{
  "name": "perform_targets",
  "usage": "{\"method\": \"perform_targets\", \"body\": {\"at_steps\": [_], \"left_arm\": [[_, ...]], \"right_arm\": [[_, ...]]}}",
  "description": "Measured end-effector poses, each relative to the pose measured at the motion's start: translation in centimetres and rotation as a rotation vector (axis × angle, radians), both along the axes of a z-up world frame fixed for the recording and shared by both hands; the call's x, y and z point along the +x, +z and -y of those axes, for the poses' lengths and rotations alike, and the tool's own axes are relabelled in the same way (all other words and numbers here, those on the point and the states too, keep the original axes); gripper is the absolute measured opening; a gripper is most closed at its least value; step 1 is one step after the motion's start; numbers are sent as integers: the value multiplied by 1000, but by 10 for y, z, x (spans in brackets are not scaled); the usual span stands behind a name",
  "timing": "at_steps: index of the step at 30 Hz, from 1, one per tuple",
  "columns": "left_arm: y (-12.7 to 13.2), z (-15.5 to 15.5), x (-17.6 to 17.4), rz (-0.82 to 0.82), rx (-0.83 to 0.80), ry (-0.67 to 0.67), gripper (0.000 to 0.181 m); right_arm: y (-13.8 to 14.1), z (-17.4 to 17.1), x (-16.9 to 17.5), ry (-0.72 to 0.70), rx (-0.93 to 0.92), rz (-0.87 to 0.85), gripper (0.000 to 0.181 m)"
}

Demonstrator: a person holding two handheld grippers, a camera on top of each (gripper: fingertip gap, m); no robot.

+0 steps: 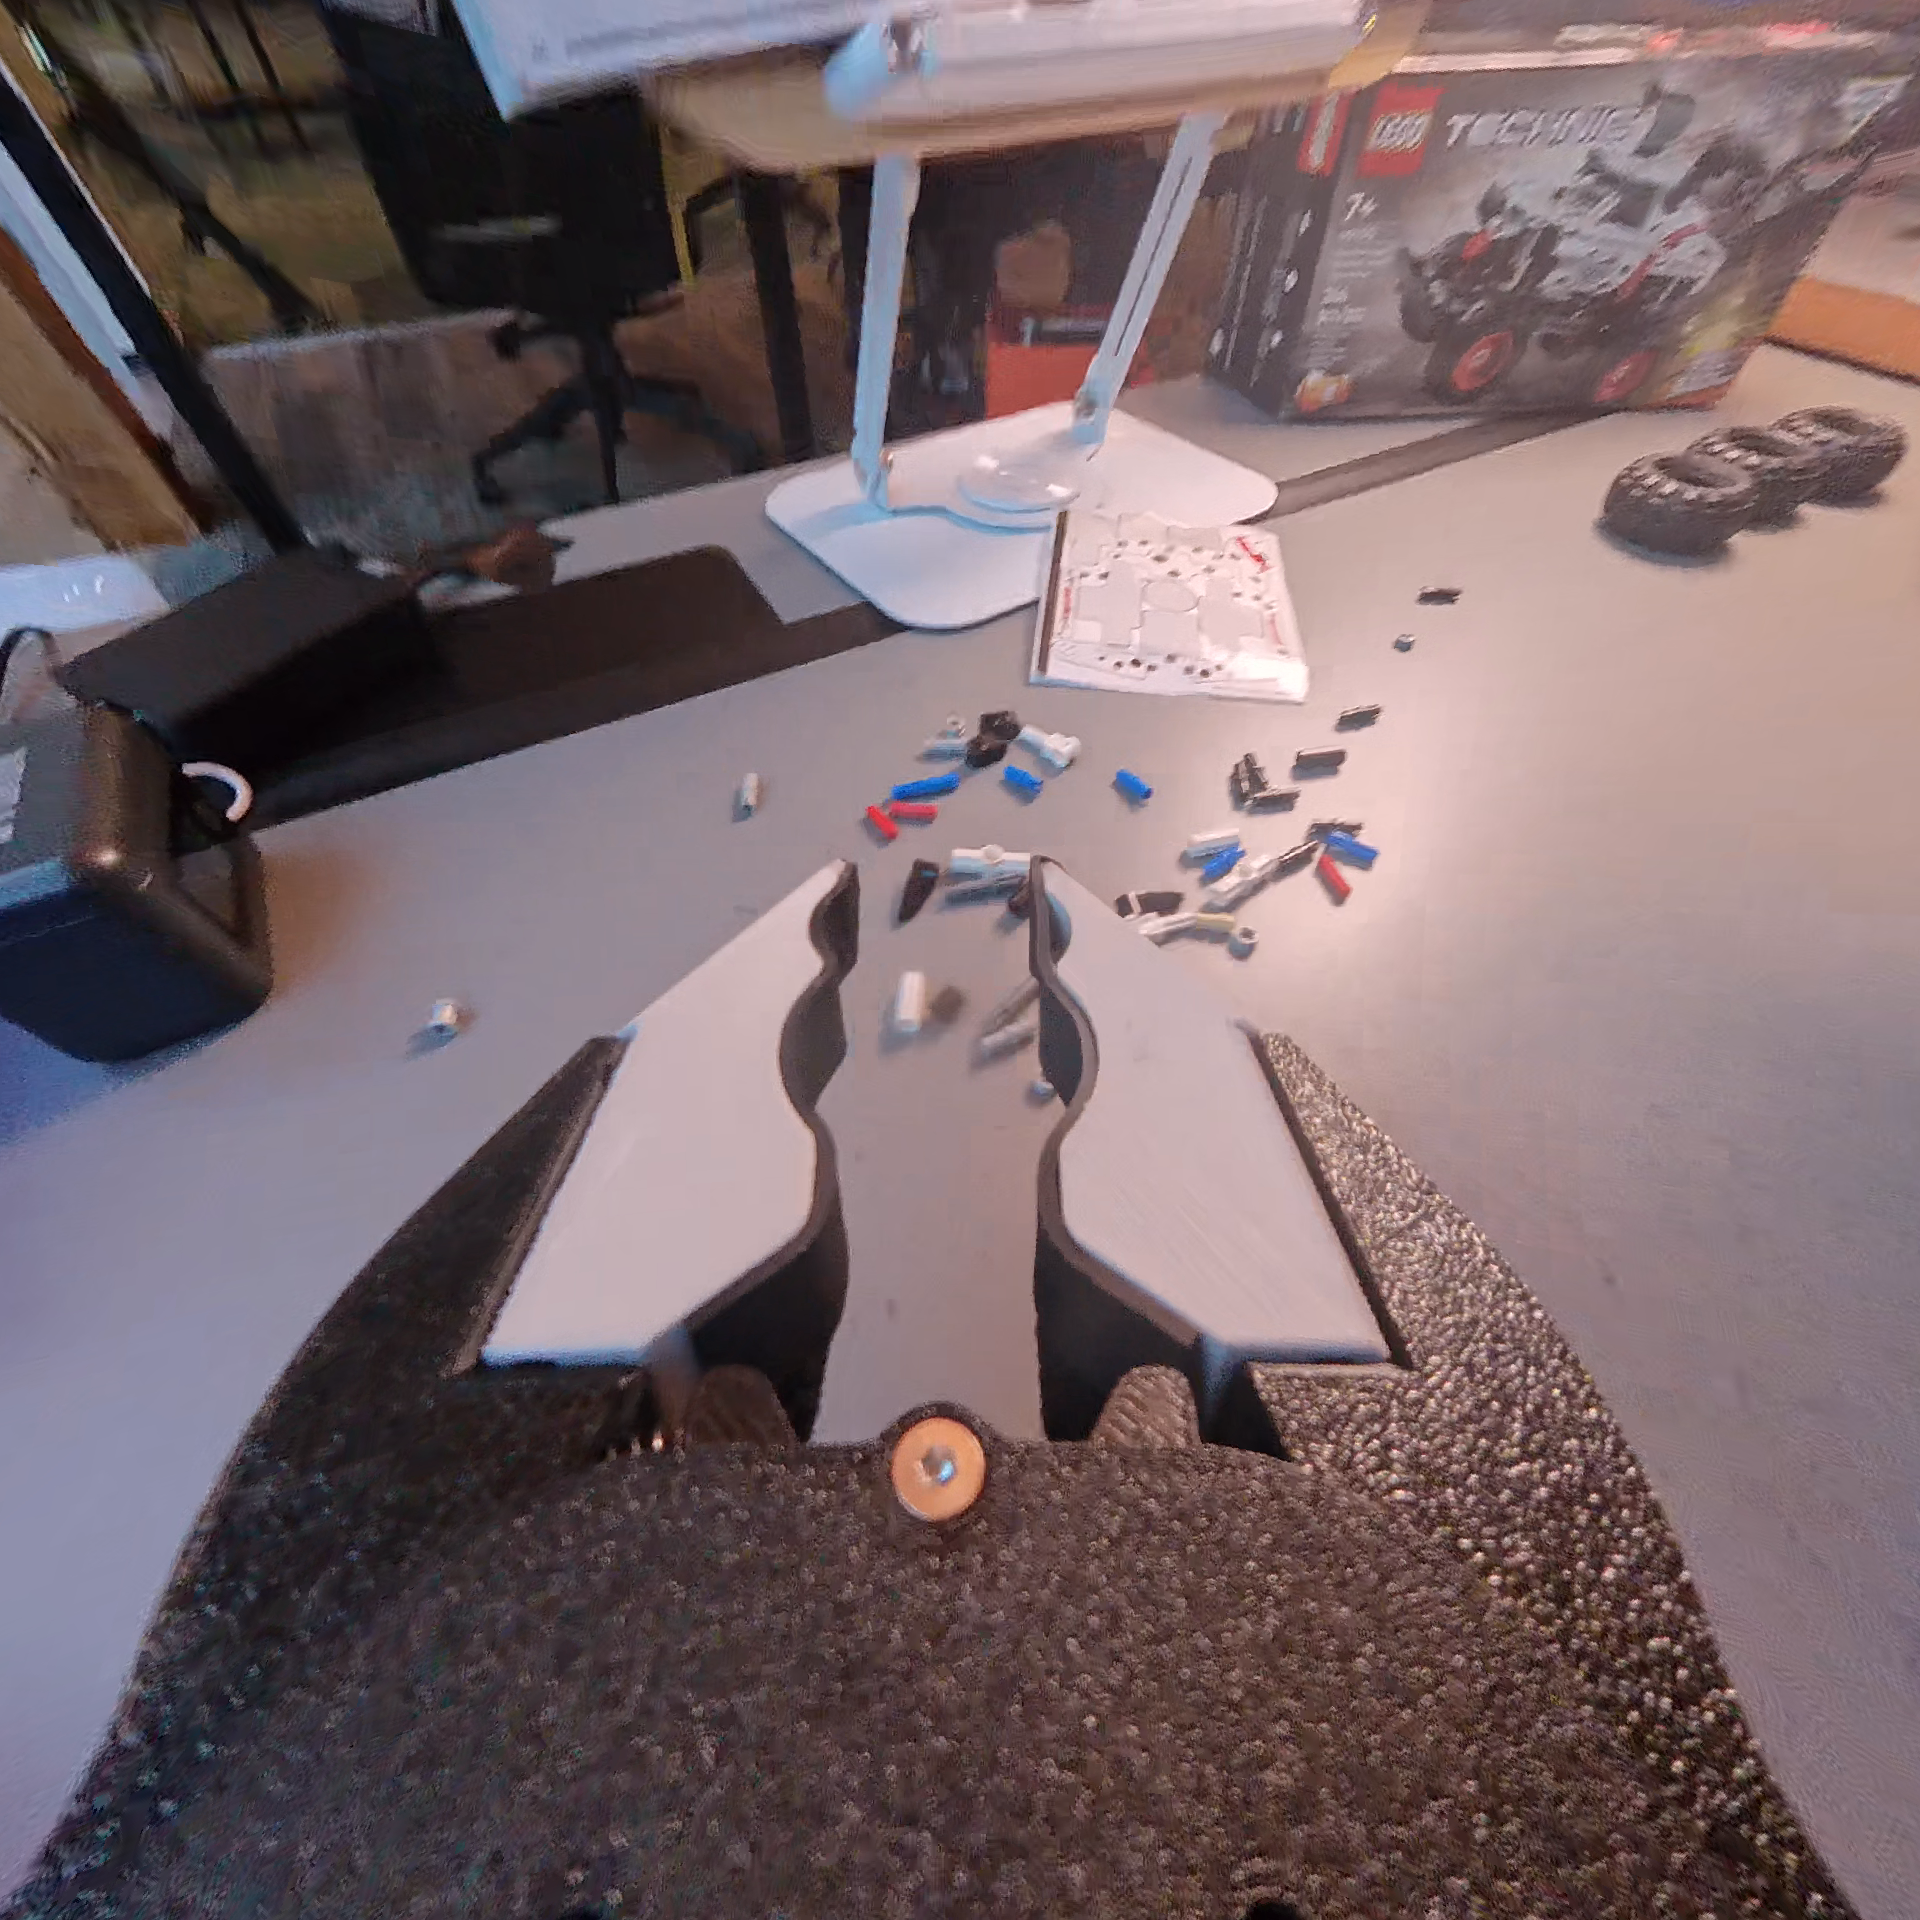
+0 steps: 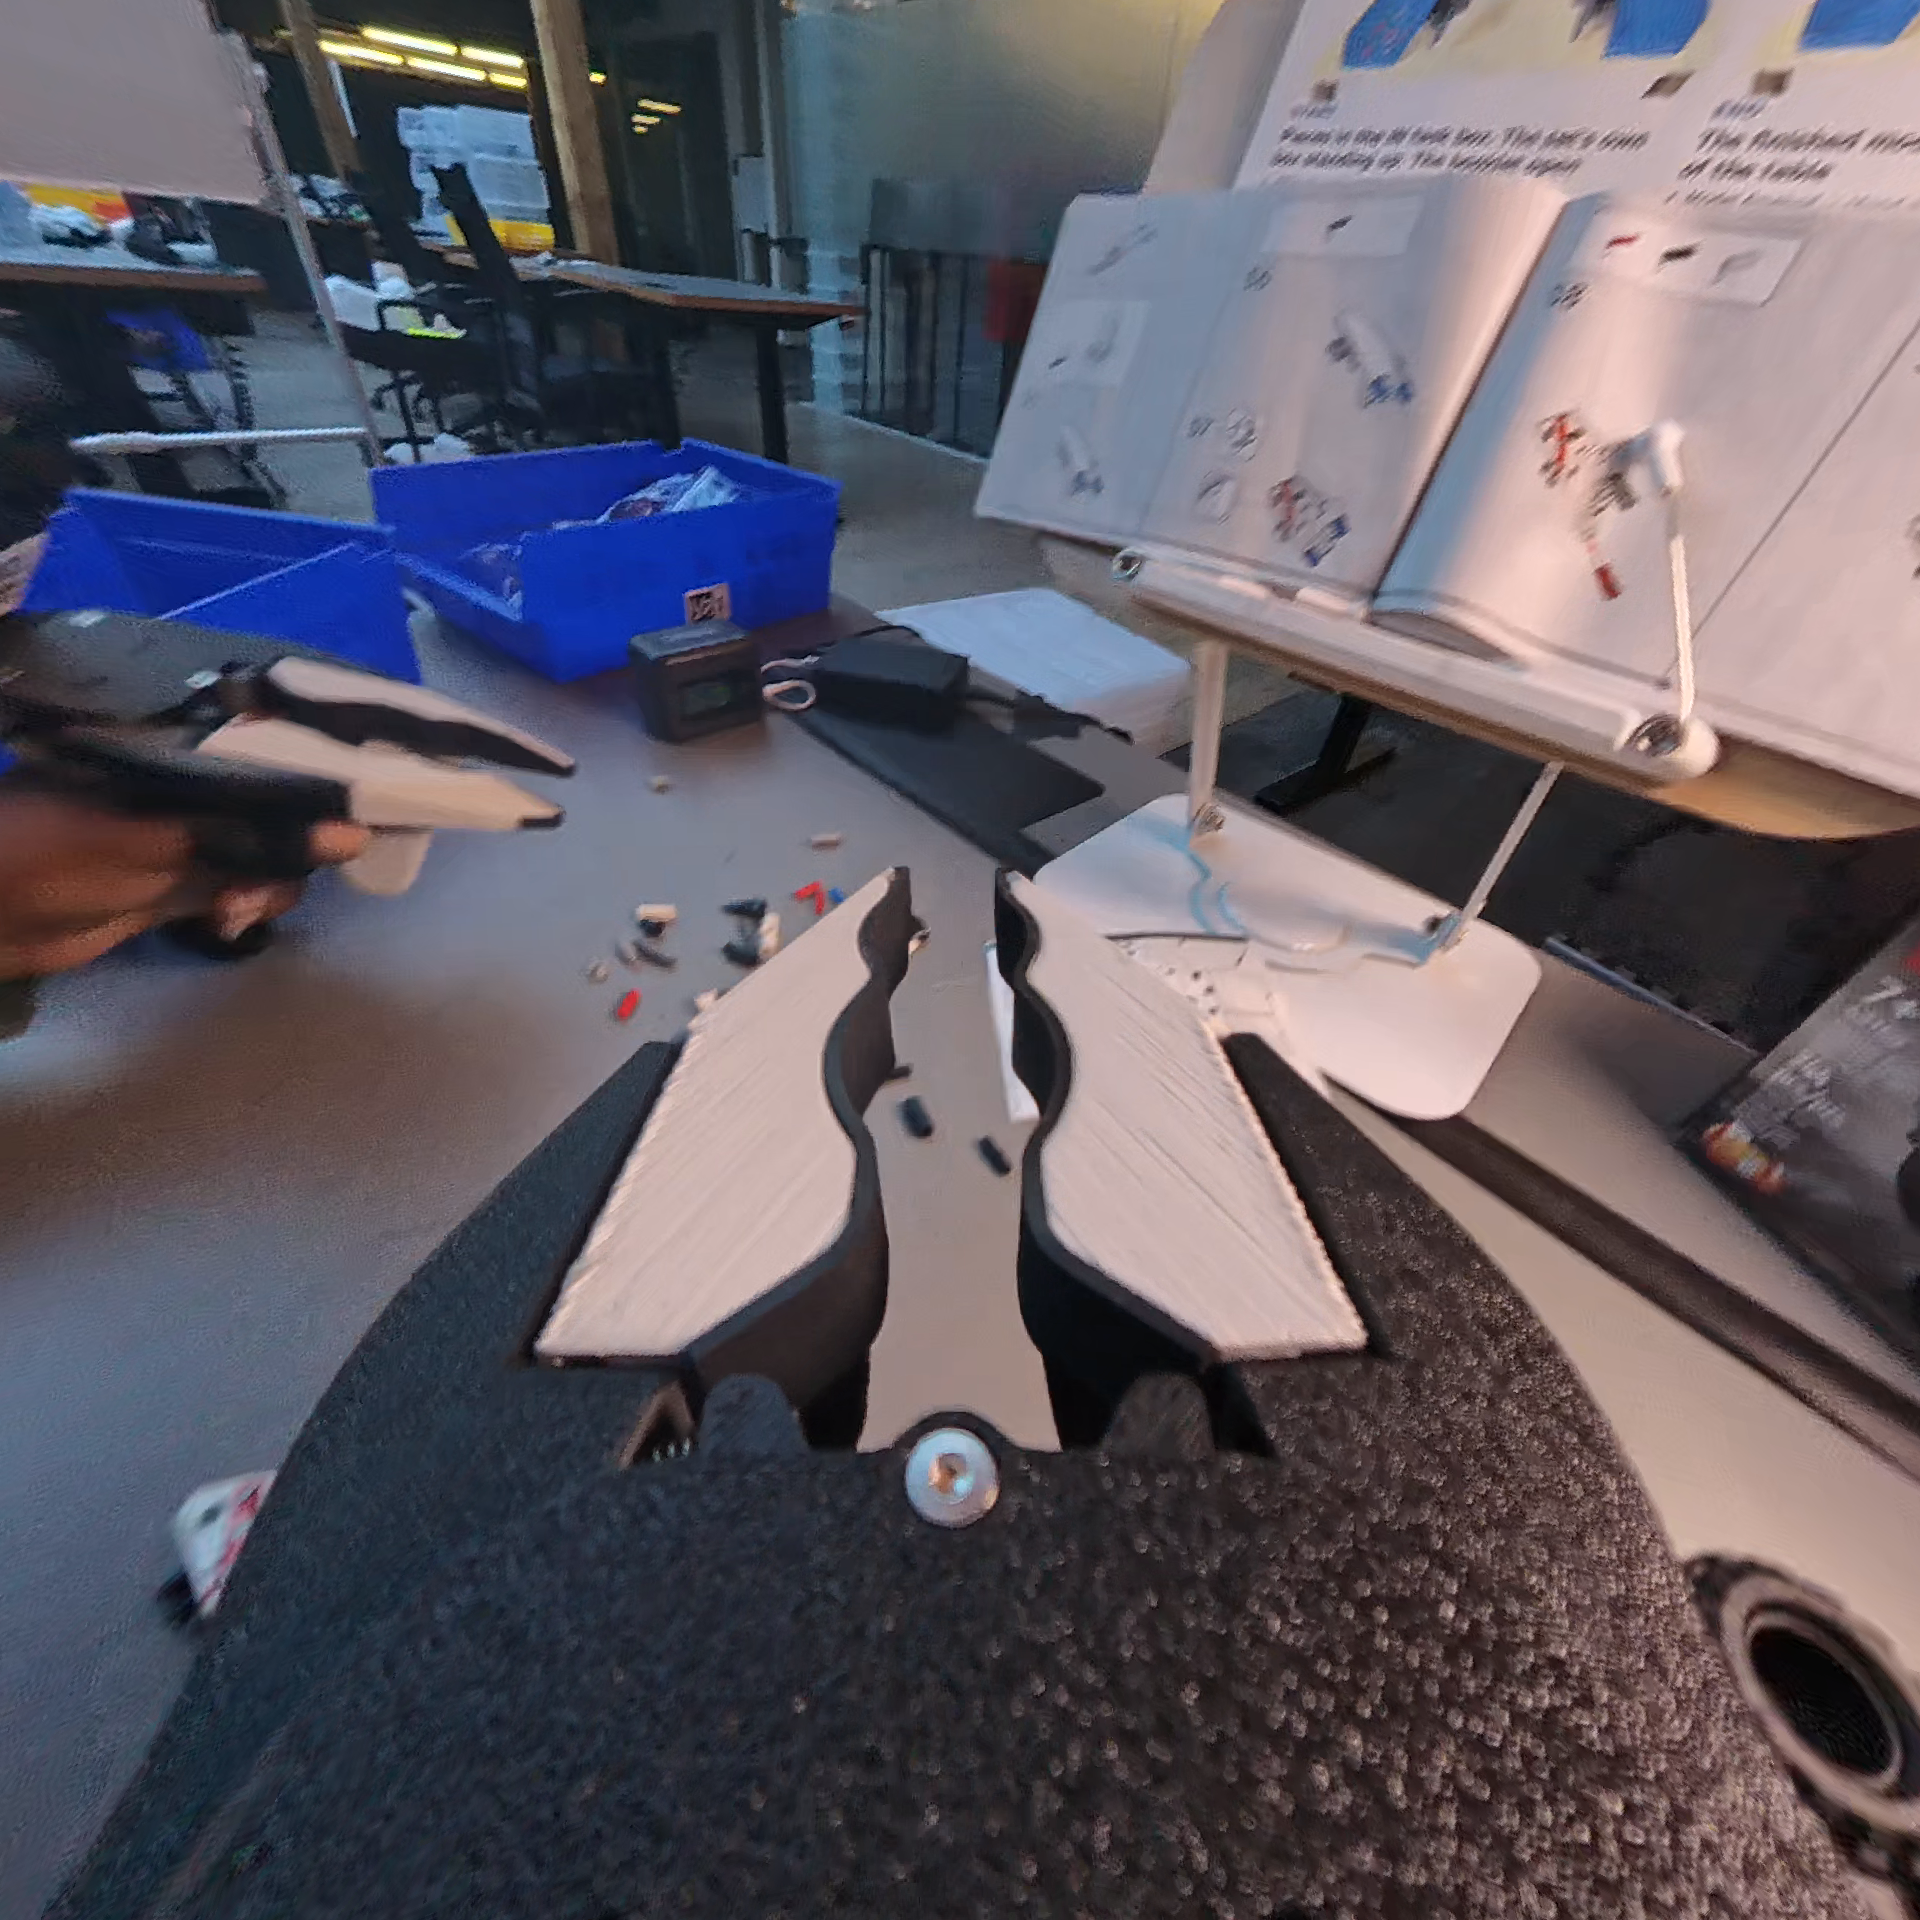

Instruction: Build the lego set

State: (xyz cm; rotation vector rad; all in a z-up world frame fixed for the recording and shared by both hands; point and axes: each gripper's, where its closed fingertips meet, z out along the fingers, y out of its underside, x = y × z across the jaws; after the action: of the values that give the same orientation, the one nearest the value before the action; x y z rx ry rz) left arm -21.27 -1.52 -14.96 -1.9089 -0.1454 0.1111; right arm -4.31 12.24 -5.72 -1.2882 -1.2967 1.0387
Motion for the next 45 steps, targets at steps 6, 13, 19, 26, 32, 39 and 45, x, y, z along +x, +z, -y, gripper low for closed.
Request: {"method": "perform_targets", "body": {"at_steps": [6, 13, 19, 26, 32, 39, 45], "left_arm": [[-43, -3, -8, 178, -239, -106, 26], [-58, -5, -3, 14, -306, -168, 16], [-62, -2, -12, -54, -341, -141, 13], [-68, -8, -15, 28, -367, -160, 17], [-76, -14, -15, 8, -422, -181, 12], [-73, -13, -26, -43, -424, -141, 7], [-35, -7, 32, 25, -271, -330, 7]], "right_arm": [[-48, 63, 69, 33, -3, 75, 15], [-54, 60, 86, 7, 31, -17, 10], [-65, 68, 88, 41, 73, -3, 10], [-69, 67, 88, 52, 76, 10, 10], [-73, 65, 88, 49, 73, 21, 10], [-75, 66, 87, 46, 88, 29, 9], [-71, 54, 91, -10, 73, 28, 19]]}}
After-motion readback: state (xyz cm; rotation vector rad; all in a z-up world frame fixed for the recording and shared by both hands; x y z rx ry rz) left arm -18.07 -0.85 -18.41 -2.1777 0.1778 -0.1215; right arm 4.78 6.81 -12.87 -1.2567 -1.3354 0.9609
